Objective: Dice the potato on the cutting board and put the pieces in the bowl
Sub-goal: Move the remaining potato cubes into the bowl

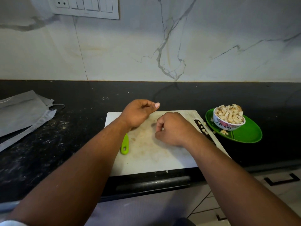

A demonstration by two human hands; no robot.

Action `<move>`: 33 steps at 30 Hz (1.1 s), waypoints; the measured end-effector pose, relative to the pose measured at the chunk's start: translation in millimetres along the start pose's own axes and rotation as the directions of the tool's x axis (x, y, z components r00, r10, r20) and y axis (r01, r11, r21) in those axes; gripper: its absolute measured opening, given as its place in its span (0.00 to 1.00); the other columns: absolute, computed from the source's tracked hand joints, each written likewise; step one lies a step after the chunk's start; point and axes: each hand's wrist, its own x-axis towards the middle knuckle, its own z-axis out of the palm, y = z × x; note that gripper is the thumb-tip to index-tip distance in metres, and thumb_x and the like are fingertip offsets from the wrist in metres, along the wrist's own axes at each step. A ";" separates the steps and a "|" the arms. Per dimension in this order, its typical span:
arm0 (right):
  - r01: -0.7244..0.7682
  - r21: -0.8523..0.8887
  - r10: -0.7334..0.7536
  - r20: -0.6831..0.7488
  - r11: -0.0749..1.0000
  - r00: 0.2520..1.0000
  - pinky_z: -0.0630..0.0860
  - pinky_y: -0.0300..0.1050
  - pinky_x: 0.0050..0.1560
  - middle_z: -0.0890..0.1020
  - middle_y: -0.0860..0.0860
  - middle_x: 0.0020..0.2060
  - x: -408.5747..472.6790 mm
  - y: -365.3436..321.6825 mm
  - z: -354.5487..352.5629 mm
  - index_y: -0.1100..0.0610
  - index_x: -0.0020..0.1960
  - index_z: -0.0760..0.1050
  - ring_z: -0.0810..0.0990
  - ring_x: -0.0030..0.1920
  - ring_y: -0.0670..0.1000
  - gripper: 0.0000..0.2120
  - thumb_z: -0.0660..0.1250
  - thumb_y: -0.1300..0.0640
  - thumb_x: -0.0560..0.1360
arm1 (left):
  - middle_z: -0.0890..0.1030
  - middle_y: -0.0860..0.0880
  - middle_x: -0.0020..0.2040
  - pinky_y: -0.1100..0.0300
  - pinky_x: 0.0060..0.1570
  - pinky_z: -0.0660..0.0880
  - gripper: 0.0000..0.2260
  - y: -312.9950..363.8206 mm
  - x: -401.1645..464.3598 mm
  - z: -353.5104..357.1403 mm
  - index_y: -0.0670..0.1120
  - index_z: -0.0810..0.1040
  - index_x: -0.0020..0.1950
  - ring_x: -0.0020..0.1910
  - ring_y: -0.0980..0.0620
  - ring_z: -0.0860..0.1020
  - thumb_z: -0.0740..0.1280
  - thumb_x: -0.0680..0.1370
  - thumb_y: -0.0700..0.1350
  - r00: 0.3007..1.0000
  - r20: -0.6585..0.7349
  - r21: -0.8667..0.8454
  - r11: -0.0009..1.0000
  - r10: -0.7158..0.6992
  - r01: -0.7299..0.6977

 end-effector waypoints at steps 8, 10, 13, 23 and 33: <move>-0.084 -0.005 0.084 -0.038 0.996 0.996 0.79 0.41 0.39 0.83 0.48 0.33 1.9 -6.1 -2.2 0.51 0.36 0.81 0.81 0.37 0.47 0.03 0.72 0.55 0.68 | 0.87 0.56 0.50 0.69 0.54 0.76 0.11 7.9 -7.3 1.7 0.51 0.86 0.56 0.50 0.63 0.83 0.75 0.77 0.55 0.996 0.041 0.110 0.991 0.074 -0.078; -0.123 0.101 0.121 0.028 0.987 0.992 0.76 0.39 0.33 0.84 0.48 0.30 2.7 0.1 -11.9 0.52 0.34 0.82 0.82 0.33 0.46 0.04 0.72 0.56 0.67 | 0.86 0.58 0.51 0.72 0.54 0.74 0.12 13.5 -11.4 4.2 0.52 0.85 0.58 0.51 0.67 0.82 0.76 0.76 0.53 0.991 0.039 0.145 0.981 0.124 -0.129; -0.187 0.253 0.176 0.067 0.949 0.982 0.81 0.45 0.42 0.84 0.50 0.30 0.5 19.5 -37.8 0.55 0.36 0.83 0.85 0.36 0.49 0.04 0.76 0.55 0.64 | 0.86 0.59 0.51 0.70 0.56 0.75 0.14 21.6 -19.1 13.0 0.52 0.85 0.59 0.53 0.67 0.82 0.78 0.75 0.53 0.980 0.030 0.124 0.972 0.196 -0.198; -0.418 0.136 0.438 -0.203 0.898 0.876 0.83 0.52 0.48 0.85 0.52 0.31 -4.3 113.7 -156.4 0.56 0.39 0.84 0.85 0.38 0.50 0.02 0.74 0.60 0.67 | 0.84 0.59 0.56 0.59 0.61 0.75 0.17 67.7 -3.6 69.3 0.56 0.84 0.60 0.57 0.61 0.80 0.74 0.75 0.61 0.937 0.304 0.366 0.887 0.172 -0.282; -0.378 -0.095 0.368 -0.107 0.921 0.924 0.78 0.43 0.46 0.85 0.48 0.45 1.4 154.2 -154.6 0.49 0.44 0.86 0.82 0.45 0.48 0.08 0.70 0.59 0.73 | 0.79 0.51 0.71 0.50 0.71 0.73 0.35 70.1 10.8 131.6 0.51 0.76 0.74 0.69 0.50 0.77 0.78 0.70 0.63 0.944 0.328 0.587 0.787 -0.017 -0.190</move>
